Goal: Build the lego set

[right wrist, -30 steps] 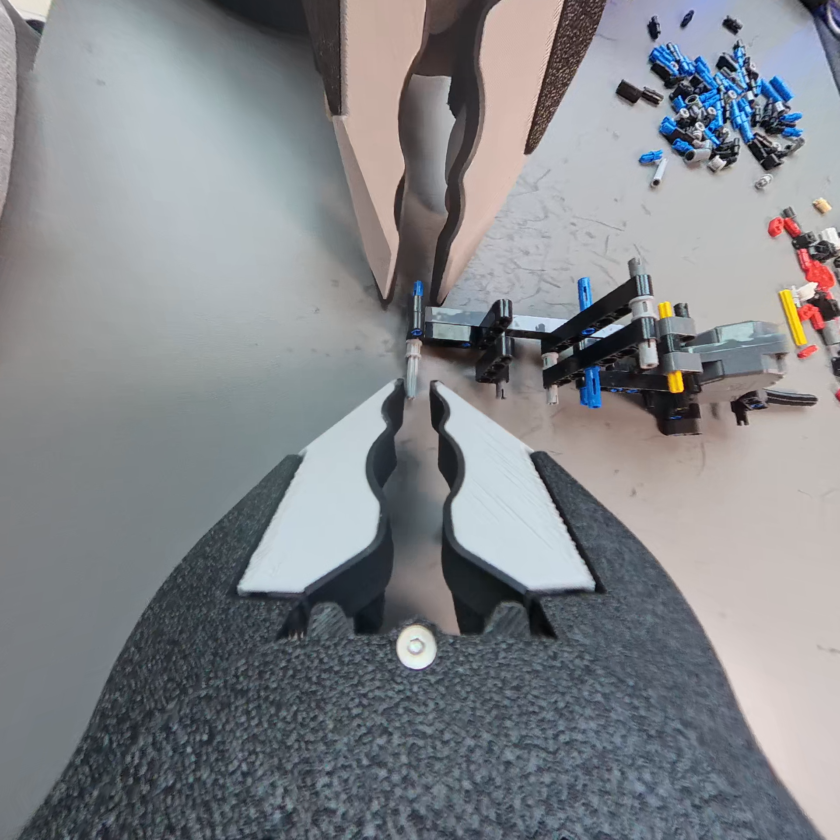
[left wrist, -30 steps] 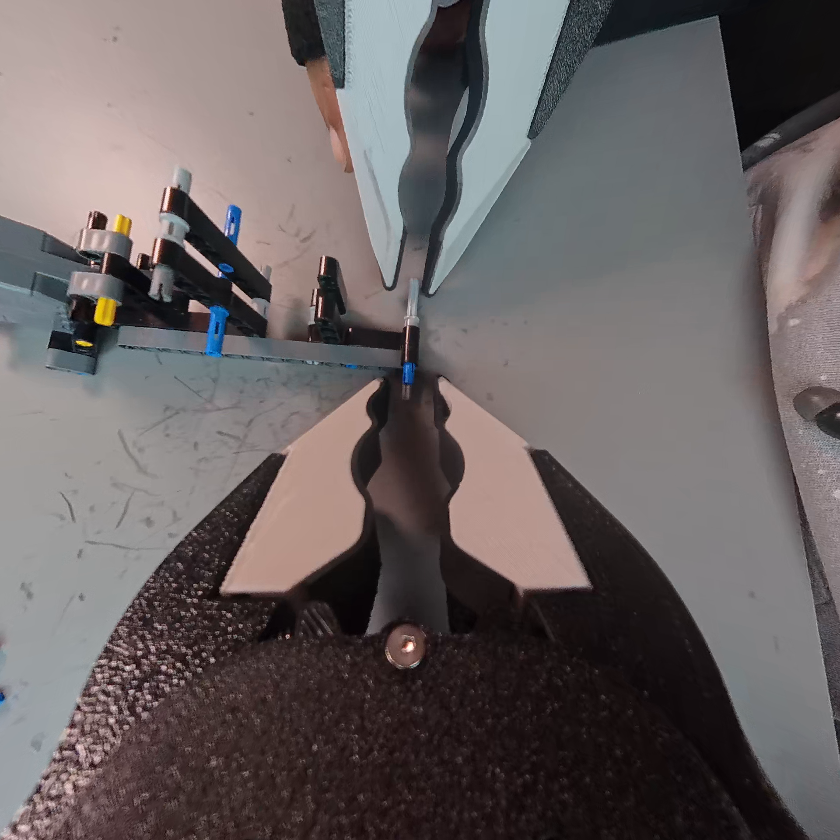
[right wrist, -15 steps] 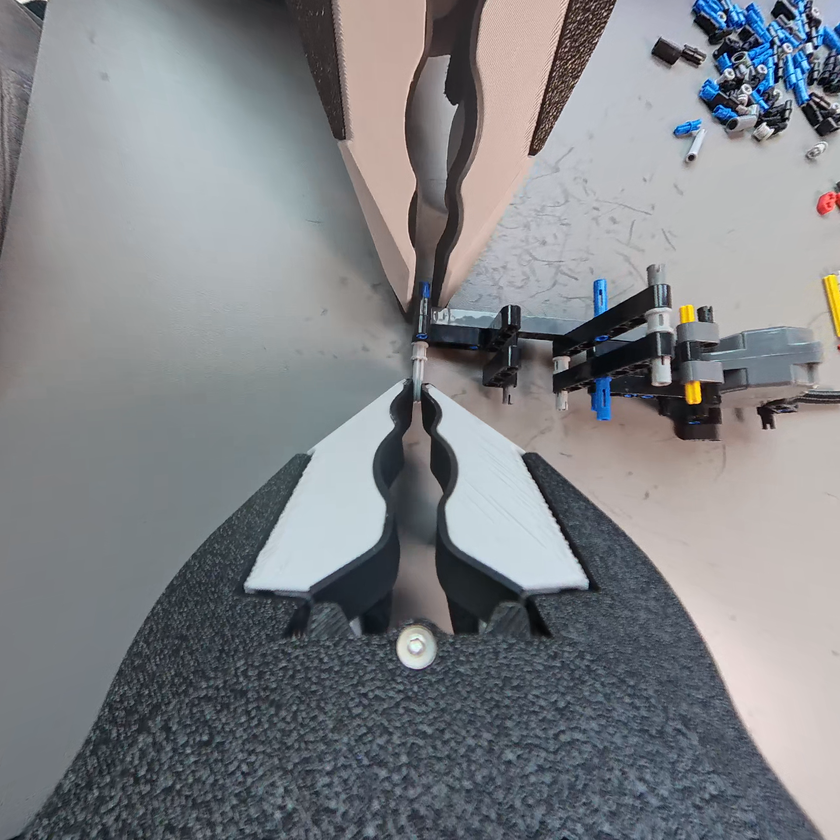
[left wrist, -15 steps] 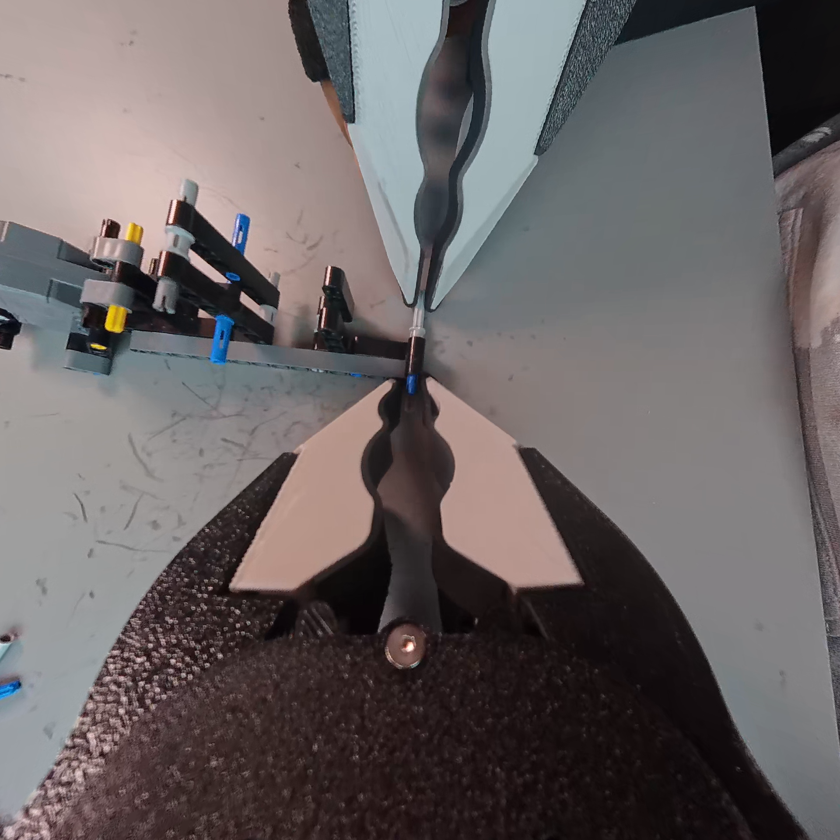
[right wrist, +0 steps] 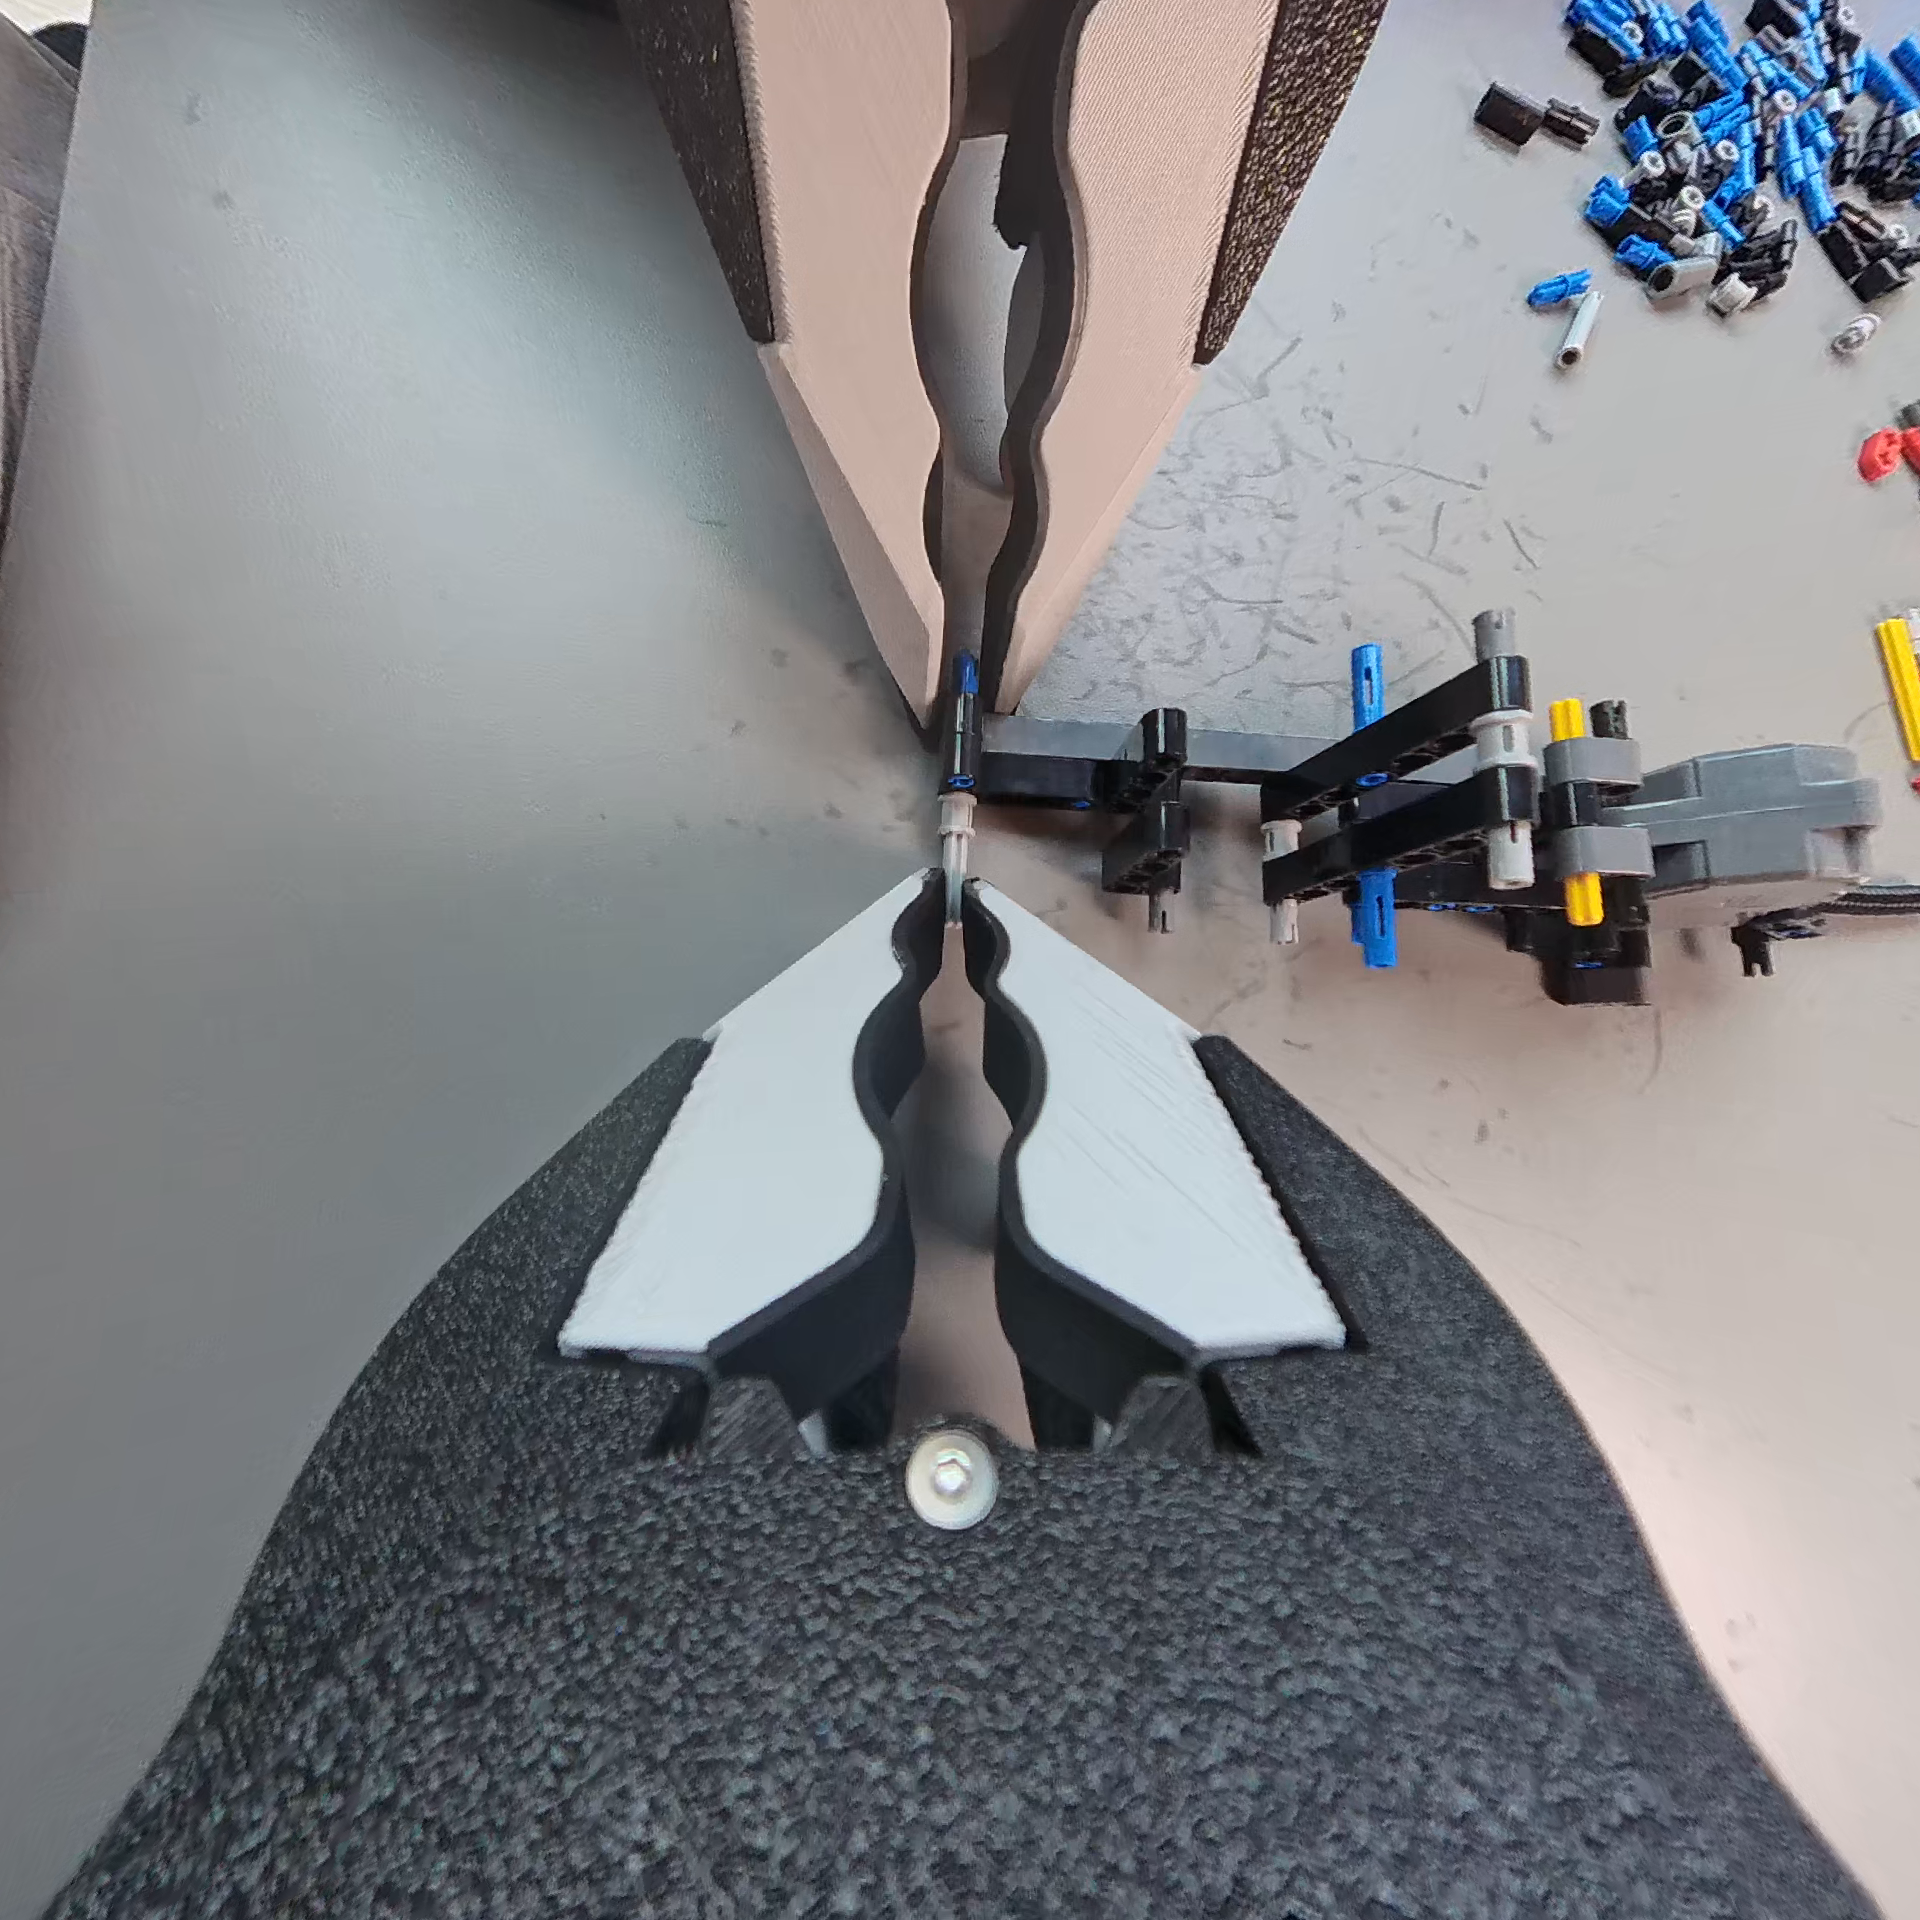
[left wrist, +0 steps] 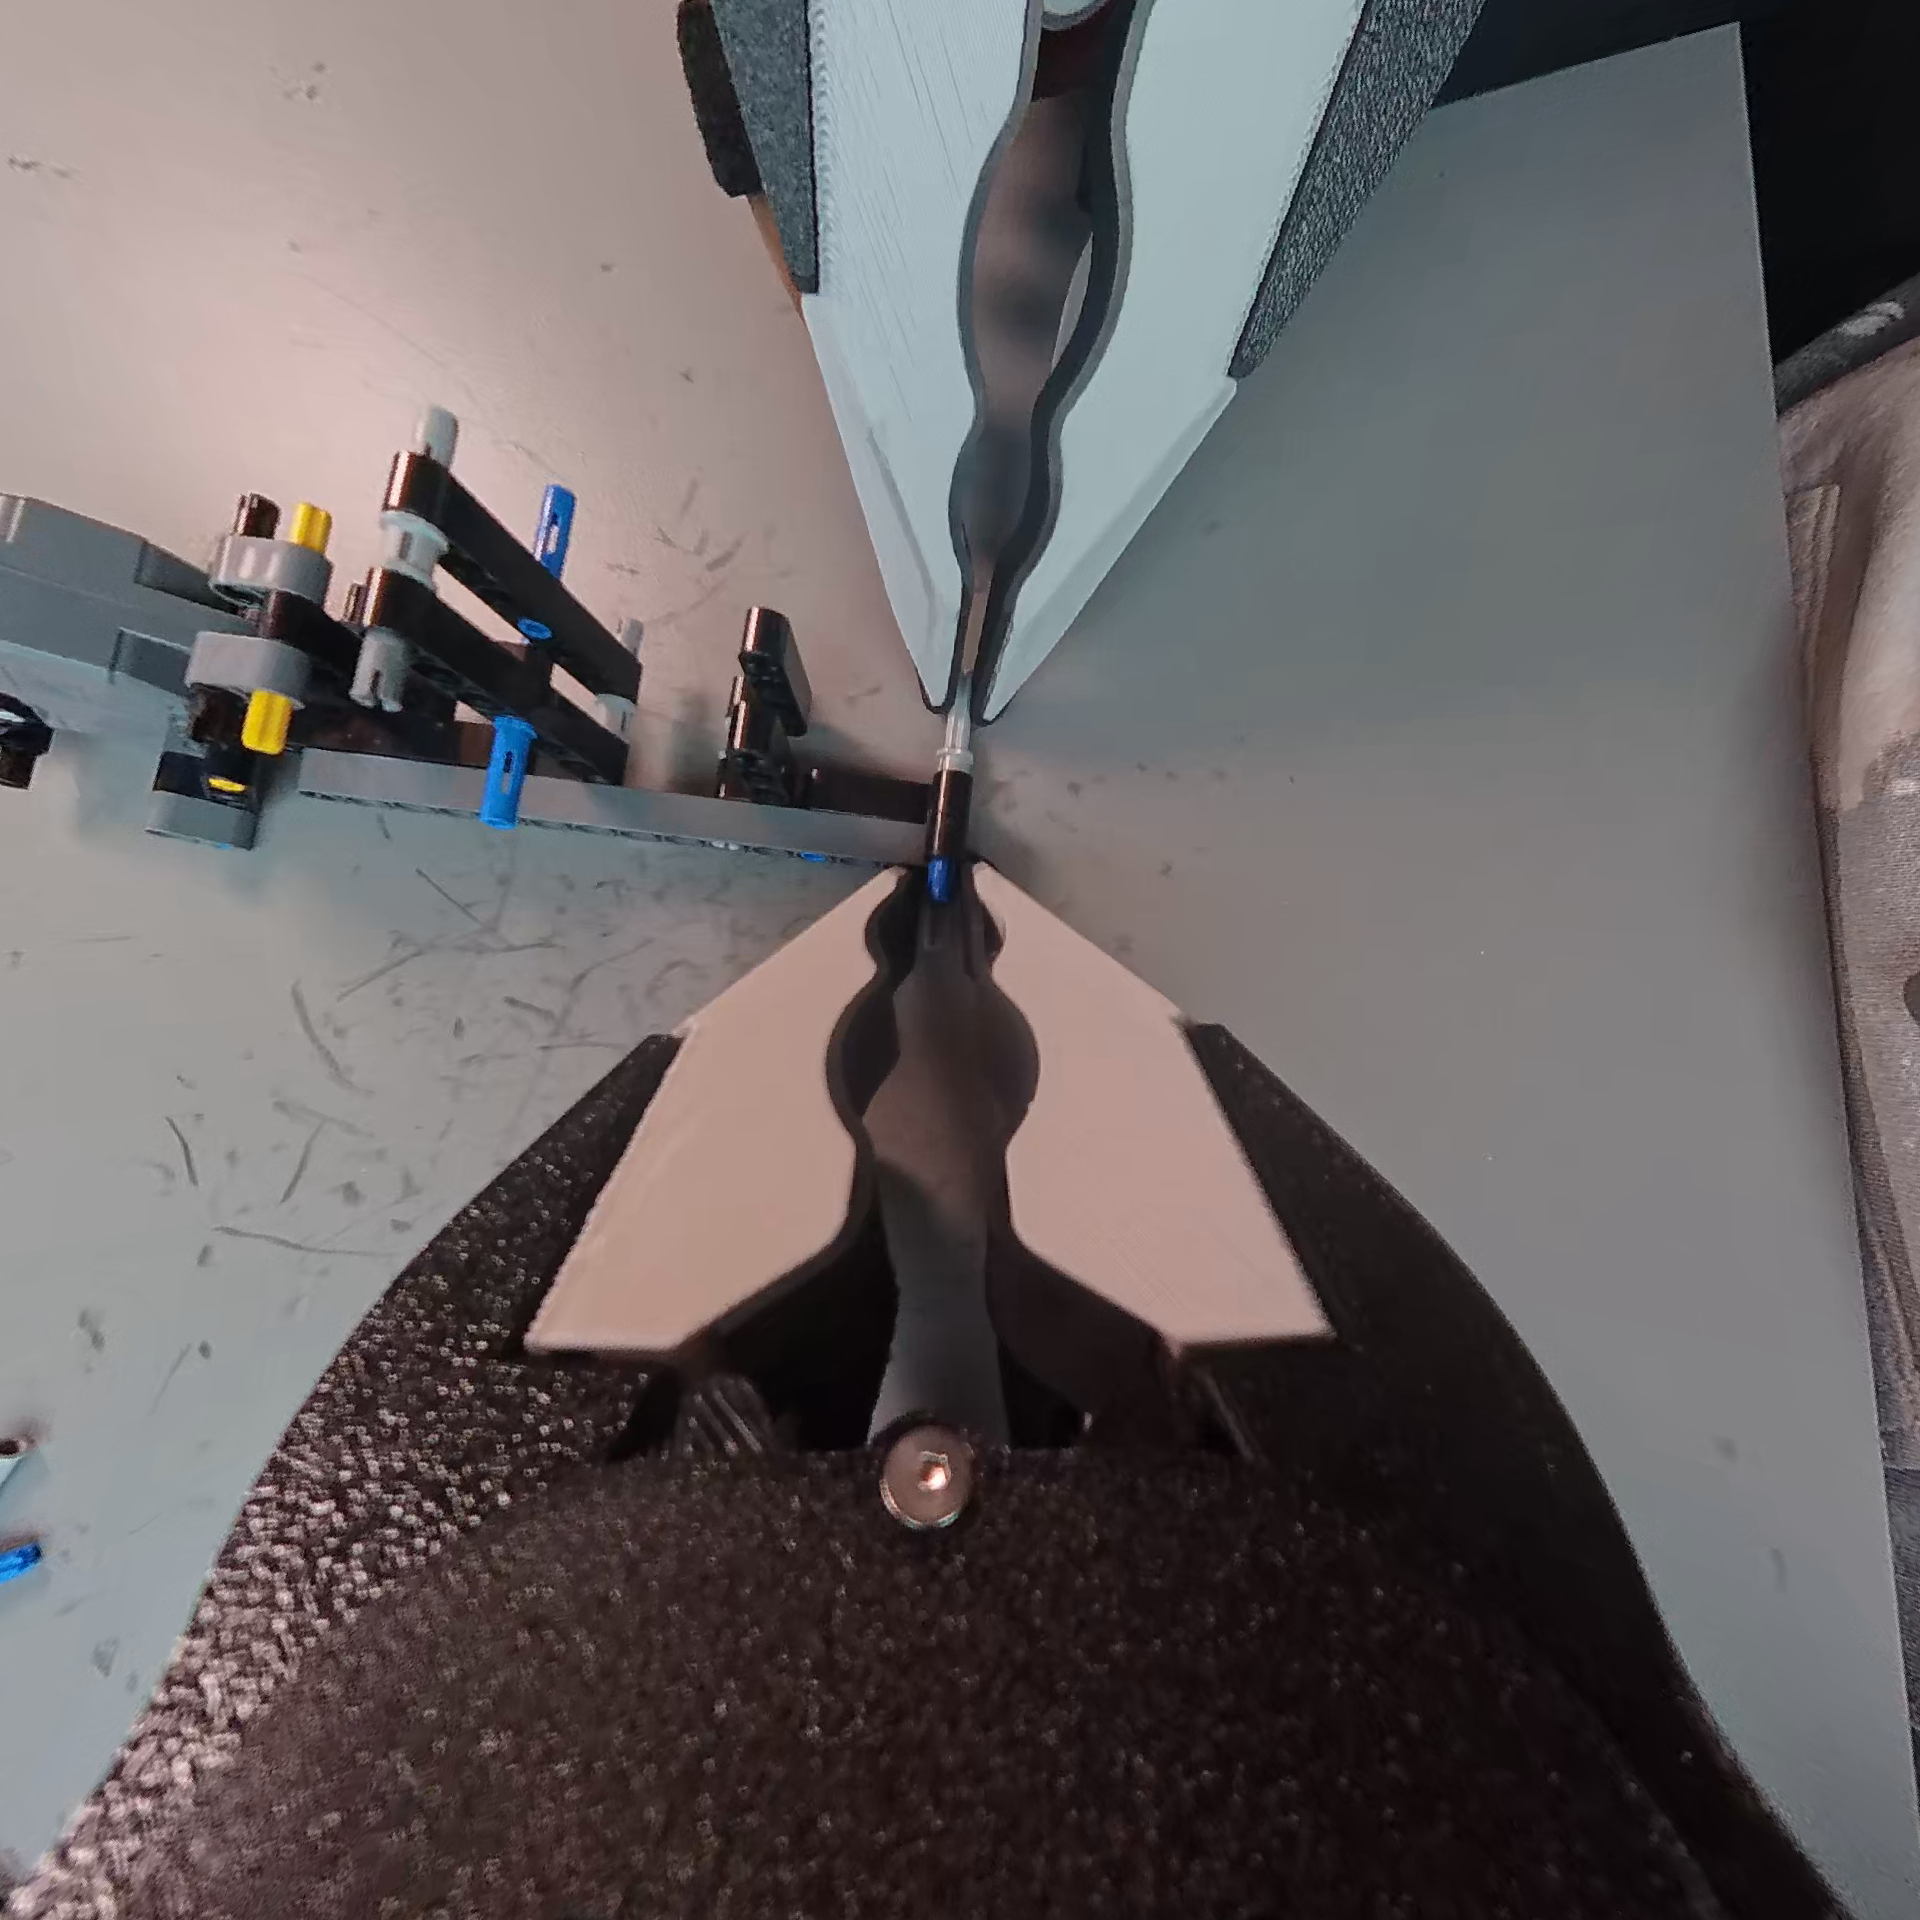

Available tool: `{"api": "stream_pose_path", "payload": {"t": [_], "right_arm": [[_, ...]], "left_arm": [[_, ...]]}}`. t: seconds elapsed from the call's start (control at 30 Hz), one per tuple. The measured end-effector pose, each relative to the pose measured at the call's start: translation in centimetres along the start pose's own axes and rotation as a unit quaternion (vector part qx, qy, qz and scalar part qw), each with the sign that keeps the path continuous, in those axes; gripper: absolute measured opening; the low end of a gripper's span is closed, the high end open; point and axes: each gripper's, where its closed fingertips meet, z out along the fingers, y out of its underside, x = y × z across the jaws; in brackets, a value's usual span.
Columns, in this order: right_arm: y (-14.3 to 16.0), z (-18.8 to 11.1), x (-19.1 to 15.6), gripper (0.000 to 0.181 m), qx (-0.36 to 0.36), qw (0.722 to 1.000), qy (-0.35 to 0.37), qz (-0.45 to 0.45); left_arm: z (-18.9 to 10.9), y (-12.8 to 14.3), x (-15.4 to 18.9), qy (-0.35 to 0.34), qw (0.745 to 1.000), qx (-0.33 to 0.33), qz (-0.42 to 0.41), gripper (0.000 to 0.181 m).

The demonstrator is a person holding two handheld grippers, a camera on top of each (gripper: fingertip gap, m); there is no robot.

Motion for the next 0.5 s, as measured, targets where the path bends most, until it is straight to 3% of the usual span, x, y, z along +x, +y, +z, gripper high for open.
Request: {"api": "stream_pose_path", "payload": {"t": [0.37, 0.5], "right_arm": [[0.04, -0.06, 0.01, 0.004, 0.006, 1.000, 0.004, -0.005], [-0.05, -0.24, 0.07, 0.018, 0.011, 1.000, 0.000, -0.001]], "left_arm": [[-0.10, 0.10, -0.01, 0.003, 1.000, 0.006, 0.014, 0.013], [-0.50, 0.40, 0.15, 0.018, 1.000, 0.005, 0.013, 0.033]]}}
